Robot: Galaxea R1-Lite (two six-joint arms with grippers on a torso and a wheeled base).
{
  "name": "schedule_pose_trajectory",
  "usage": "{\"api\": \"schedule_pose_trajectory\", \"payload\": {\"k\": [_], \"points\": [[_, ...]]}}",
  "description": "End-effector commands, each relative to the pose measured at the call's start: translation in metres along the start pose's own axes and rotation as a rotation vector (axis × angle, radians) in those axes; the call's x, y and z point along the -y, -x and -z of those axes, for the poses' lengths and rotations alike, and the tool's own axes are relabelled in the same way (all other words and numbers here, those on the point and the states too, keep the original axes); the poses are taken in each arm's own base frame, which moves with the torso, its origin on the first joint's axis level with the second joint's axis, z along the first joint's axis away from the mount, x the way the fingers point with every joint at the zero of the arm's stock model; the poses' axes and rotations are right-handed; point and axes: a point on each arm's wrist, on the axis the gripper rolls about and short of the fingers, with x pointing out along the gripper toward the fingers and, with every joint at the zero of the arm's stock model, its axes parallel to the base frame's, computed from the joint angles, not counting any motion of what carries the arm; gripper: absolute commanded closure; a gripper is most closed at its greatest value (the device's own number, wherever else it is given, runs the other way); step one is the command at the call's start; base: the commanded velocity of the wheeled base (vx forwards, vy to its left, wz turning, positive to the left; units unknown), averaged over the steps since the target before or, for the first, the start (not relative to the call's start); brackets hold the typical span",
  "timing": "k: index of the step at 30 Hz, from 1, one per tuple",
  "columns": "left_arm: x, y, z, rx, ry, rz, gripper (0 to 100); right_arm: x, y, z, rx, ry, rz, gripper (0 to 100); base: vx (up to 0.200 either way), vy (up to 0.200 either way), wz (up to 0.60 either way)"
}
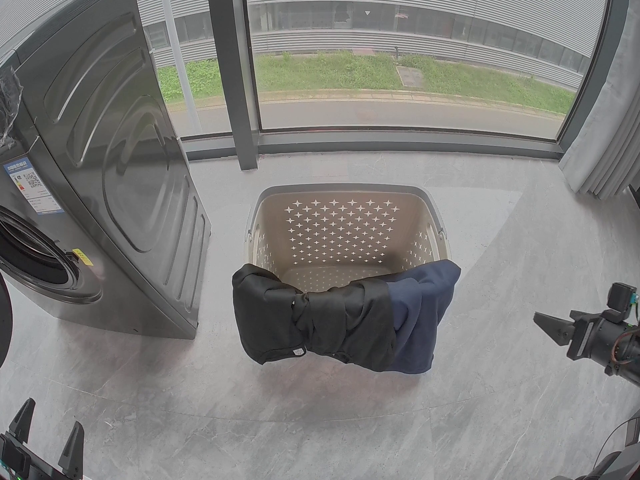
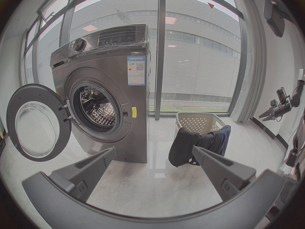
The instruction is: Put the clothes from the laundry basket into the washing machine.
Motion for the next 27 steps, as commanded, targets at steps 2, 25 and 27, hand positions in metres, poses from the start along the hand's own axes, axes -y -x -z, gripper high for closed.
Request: {"api": "schedule_pose_trajectory", "payload": {"k": [2,25,27], "points": [[0.000,-0.001,0.005,-0.007,0.001,-0.001,0,-0.002,-0.051,0.008,-0.147,-0.014,0.024,0,0.000,0.000,0.00],[0.000,-0.001,0.005,-0.007,0.001,-0.001,0,-0.003,-0.063,0.029,-0.270,0.004,0.023,0,0.026,0.000,0.00],[0.000,-0.001,0.005,-0.007,0.001,-0.001,0,-0.006,-0.065,0.032,-0.289,0.012,0.010,0,0.000,0.000,0.00]]}}
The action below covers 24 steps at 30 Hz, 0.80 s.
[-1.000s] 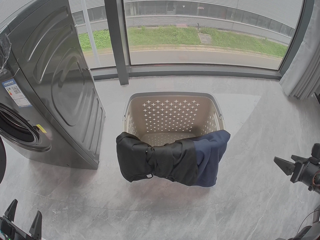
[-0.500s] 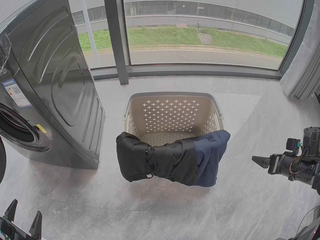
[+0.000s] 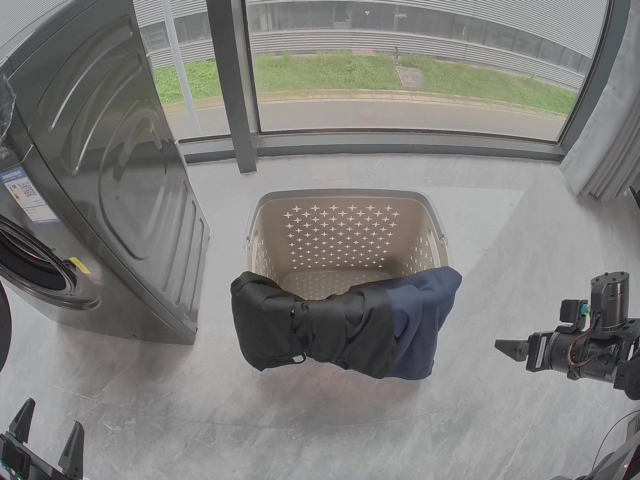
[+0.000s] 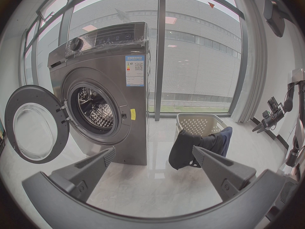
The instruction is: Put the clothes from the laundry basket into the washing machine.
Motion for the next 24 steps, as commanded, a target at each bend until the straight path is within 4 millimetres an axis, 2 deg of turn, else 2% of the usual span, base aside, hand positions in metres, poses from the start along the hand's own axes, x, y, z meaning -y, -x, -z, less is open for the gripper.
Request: {"api": "schedule_pose_trajectory", "payload": {"k": [1,6,9,20,24], "points": [[0.000,-0.001,0.005,-0.008,0.001,-0.001,0,-0.005,-0.005,0.007,-0.043,0.015,-0.017,0,0.000,0.000,0.00],[0.000,-0.001,0.005,-0.008,0.001,-0.001,0,-0.014,-0.019,0.015,-0.099,0.037,-0.043,0,0.000,0.000,0.00],[0.000,-0.001,0.005,-0.008,0.001,-0.001,0,-0.015,-0.033,0.019,-0.114,0.043,-0.045,0,0.000,0.000,0.00],[0.000,-0.001,0.005,-0.008,0.001,-0.001,0,-0.031,-0.085,0.027,-0.045,0.070,-0.102,0,0.000,0.000,0.00],[0.000,-0.001,0.005,-0.008,0.001,-0.001,0,-0.036,-0.098,0.030,-0.030,0.078,-0.119,0,0.000,0.000,0.00]]}}
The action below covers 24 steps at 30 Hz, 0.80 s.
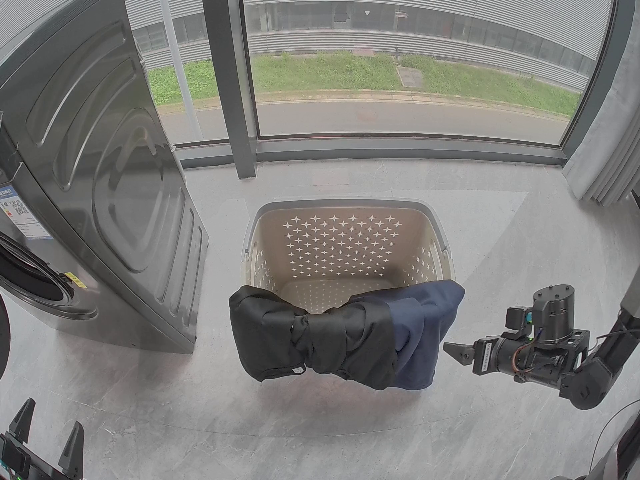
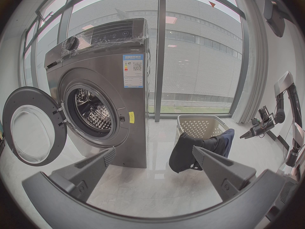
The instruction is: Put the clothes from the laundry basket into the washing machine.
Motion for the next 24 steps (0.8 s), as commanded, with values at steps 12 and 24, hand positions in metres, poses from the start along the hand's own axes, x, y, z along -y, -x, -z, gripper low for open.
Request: {"api": "schedule_pose_trajectory", "payload": {"k": [12,24], "points": [[0.000,-0.001,0.005,-0.007,0.001,-0.001,0,-0.002,-0.056,0.016,-0.025,0.013,-0.009,0,0.000,0.000,0.00],[0.000,-0.001,0.005,-0.007,0.001,-0.001,0,-0.001,-0.082,0.010,0.020,0.009,-0.013,0,0.000,0.000,0.00]]}}
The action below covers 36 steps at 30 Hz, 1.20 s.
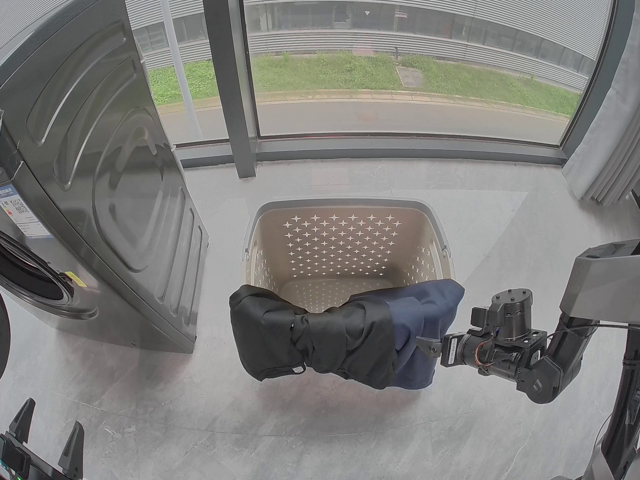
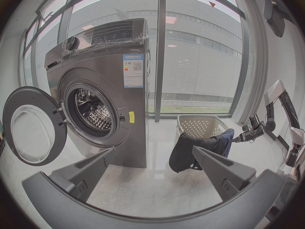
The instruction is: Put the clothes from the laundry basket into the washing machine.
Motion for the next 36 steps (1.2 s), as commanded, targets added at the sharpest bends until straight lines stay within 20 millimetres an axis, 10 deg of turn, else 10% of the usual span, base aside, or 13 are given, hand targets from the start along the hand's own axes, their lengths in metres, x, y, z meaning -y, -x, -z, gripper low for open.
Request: {"api": "schedule_pose_trajectory", "payload": {"k": [1,6,7,36], "points": [[0.000,-0.001,0.005,-0.007,0.000,-0.001,0,0.001,-0.011,0.001,0.008,0.000,-0.001,0,0.000,0.000,0.00],[0.000,-0.001,0.005,-0.007,0.000,-0.001,0,0.000,-0.015,0.001,0.031,-0.001,-0.014,0,0.000,0.000,0.00],[0.000,-0.001,0.005,-0.007,0.000,-0.001,0,0.000,-0.016,0.001,0.033,0.000,-0.016,100,0.000,0.000,0.00],[0.000,-0.001,0.005,-0.007,0.000,-0.001,0,-0.015,0.048,-0.004,0.123,0.016,-0.119,100,0.000,0.000,0.00]]}}
